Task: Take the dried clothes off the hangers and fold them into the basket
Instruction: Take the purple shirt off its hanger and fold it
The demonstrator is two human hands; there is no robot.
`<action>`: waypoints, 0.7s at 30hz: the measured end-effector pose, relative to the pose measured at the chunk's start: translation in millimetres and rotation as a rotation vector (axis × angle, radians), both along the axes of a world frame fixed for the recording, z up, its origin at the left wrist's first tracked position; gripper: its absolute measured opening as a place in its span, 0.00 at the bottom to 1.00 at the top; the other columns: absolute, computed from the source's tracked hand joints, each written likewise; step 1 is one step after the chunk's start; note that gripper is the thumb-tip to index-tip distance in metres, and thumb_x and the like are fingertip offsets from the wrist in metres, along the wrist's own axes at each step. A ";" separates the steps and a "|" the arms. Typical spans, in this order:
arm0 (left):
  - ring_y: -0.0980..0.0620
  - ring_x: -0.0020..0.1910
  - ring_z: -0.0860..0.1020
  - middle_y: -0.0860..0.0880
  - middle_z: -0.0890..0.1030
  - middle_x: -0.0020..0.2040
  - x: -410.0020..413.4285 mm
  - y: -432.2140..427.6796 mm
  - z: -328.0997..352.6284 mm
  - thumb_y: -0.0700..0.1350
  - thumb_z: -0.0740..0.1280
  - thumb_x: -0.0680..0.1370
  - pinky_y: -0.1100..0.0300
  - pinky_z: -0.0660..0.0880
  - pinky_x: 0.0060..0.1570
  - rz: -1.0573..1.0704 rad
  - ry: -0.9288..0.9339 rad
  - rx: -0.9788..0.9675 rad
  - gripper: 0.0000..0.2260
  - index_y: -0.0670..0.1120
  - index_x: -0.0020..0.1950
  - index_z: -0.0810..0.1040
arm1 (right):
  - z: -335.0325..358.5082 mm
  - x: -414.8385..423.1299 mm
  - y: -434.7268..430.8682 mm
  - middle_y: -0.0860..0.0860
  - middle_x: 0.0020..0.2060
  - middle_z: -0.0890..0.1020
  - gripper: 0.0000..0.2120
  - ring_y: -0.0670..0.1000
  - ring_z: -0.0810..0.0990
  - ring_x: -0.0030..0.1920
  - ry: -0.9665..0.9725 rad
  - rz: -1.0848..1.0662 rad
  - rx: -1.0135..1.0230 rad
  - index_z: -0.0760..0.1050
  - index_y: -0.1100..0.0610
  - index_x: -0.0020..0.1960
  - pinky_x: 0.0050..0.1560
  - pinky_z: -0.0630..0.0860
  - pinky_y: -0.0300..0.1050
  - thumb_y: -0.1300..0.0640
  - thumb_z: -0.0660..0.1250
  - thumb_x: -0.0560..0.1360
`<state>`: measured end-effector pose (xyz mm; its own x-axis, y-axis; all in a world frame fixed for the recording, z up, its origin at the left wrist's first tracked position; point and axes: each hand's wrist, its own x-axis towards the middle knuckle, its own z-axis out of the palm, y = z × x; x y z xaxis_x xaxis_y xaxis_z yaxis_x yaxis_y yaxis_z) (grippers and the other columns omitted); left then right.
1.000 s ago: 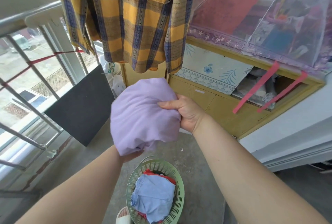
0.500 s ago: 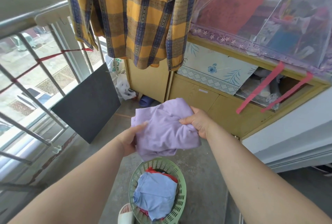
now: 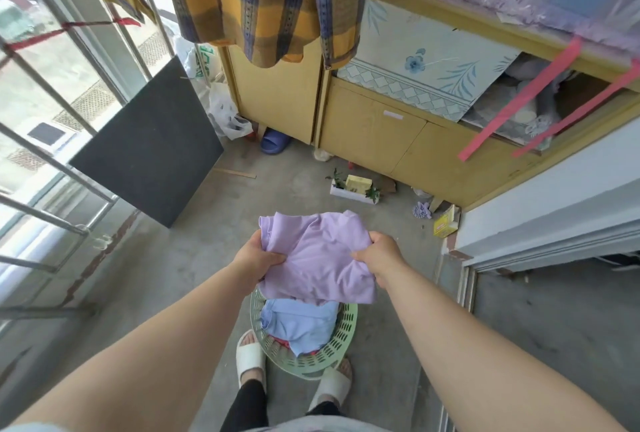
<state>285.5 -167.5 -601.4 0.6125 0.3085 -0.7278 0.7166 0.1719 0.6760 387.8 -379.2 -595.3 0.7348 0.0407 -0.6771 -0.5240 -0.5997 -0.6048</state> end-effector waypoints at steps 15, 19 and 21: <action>0.50 0.33 0.70 0.39 0.77 0.51 1.4 -1.7 -24.2 0.45 0.70 0.76 0.57 0.70 0.39 -0.264 0.425 0.268 0.34 0.48 0.77 0.55 | -35.5 -18.3 -13.5 0.59 0.64 0.77 0.25 0.58 0.77 0.62 0.133 0.368 -0.462 0.71 0.63 0.67 0.60 0.74 0.46 0.61 0.71 0.72; 0.47 0.41 0.73 0.44 0.74 0.43 11.4 -7.7 -7.2 0.46 0.70 0.76 0.56 0.71 0.41 -0.264 0.362 0.273 0.32 0.47 0.76 0.58 | -10.2 -8.7 7.5 0.60 0.62 0.78 0.24 0.59 0.77 0.62 0.085 0.413 -0.399 0.71 0.63 0.66 0.62 0.75 0.49 0.61 0.71 0.72; 0.46 0.44 0.74 0.43 0.75 0.48 16.3 -11.4 4.9 0.46 0.70 0.76 0.56 0.73 0.43 -0.259 0.336 0.266 0.31 0.48 0.76 0.60 | 4.6 -4.8 15.9 0.60 0.61 0.78 0.23 0.60 0.78 0.60 0.063 0.421 -0.365 0.71 0.63 0.66 0.62 0.75 0.51 0.61 0.71 0.72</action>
<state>301.9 -178.9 -596.5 0.4387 0.3788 -0.8148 0.8986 -0.1869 0.3969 383.0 -363.3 -590.7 0.6636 0.0766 -0.7441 -0.2223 -0.9296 -0.2940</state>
